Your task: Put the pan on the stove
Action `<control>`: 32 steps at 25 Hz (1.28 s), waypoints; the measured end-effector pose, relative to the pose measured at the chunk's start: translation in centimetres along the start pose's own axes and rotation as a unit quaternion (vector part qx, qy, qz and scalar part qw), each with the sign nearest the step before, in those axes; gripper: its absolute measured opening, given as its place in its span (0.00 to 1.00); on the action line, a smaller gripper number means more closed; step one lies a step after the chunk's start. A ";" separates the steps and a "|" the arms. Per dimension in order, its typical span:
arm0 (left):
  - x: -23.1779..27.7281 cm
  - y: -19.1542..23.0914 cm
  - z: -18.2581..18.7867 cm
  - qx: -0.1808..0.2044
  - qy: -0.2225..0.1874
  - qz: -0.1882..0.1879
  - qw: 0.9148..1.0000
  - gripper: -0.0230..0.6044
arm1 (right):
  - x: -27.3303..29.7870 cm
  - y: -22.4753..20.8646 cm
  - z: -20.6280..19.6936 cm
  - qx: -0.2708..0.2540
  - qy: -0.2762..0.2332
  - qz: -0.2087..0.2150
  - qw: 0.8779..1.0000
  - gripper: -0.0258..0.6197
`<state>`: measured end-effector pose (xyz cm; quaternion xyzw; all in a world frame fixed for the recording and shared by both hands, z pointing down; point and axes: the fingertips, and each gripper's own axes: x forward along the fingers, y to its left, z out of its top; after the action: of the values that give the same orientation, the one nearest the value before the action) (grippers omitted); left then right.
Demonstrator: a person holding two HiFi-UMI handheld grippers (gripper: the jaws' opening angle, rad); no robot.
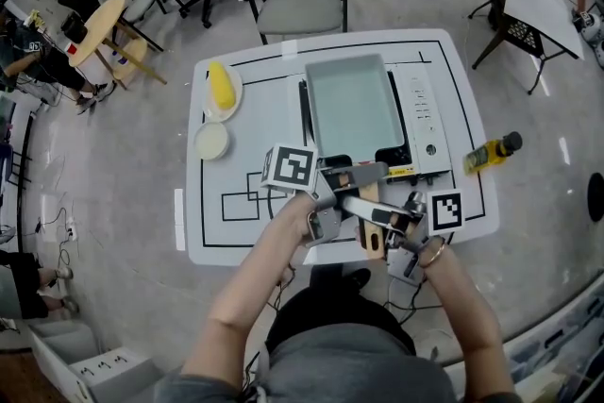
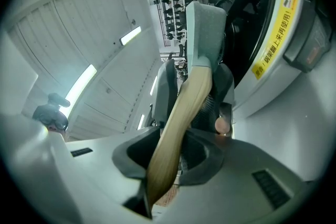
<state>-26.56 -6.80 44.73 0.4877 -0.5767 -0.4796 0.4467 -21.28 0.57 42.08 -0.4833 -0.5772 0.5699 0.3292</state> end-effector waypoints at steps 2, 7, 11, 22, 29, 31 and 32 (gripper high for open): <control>0.0 0.0 0.0 -0.001 0.001 -0.002 1.000 0.33 | -0.3 -0.1 0.2 0.000 -0.004 -0.003 1.000 0.21; -0.1 -0.3 0.1 -0.008 0.003 -0.008 1.000 0.33 | -1.2 0.0 0.6 -0.005 -0.019 -0.014 1.000 0.26; -0.1 -0.3 0.1 -0.010 0.004 -0.010 1.000 0.33 | -2.8 0.2 0.7 -0.028 -0.026 -0.034 0.999 0.27; -0.2 -0.1 0.0 -0.011 -0.001 -0.009 1.000 0.33 | -7.8 2.9 4.1 -0.172 -0.078 -0.129 0.974 0.27; -0.2 -0.1 0.1 -0.009 -0.003 -0.012 1.000 0.33 | -9.4 4.1 6.2 -0.276 -0.104 -0.215 0.931 0.26; -0.2 -0.1 0.1 -0.010 -0.005 -0.013 1.000 0.33 | -9.6 4.3 6.4 -0.304 -0.108 -0.239 0.916 0.25; -0.3 -0.1 0.1 -0.010 -0.005 -0.013 1.000 0.33 | -9.8 4.5 6.5 -0.317 -0.111 -0.248 0.909 0.24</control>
<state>-26.60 -6.54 44.55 0.4883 -0.5679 -0.4935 0.4423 -23.42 -11.27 38.48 -0.3373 -0.8616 0.3071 0.2226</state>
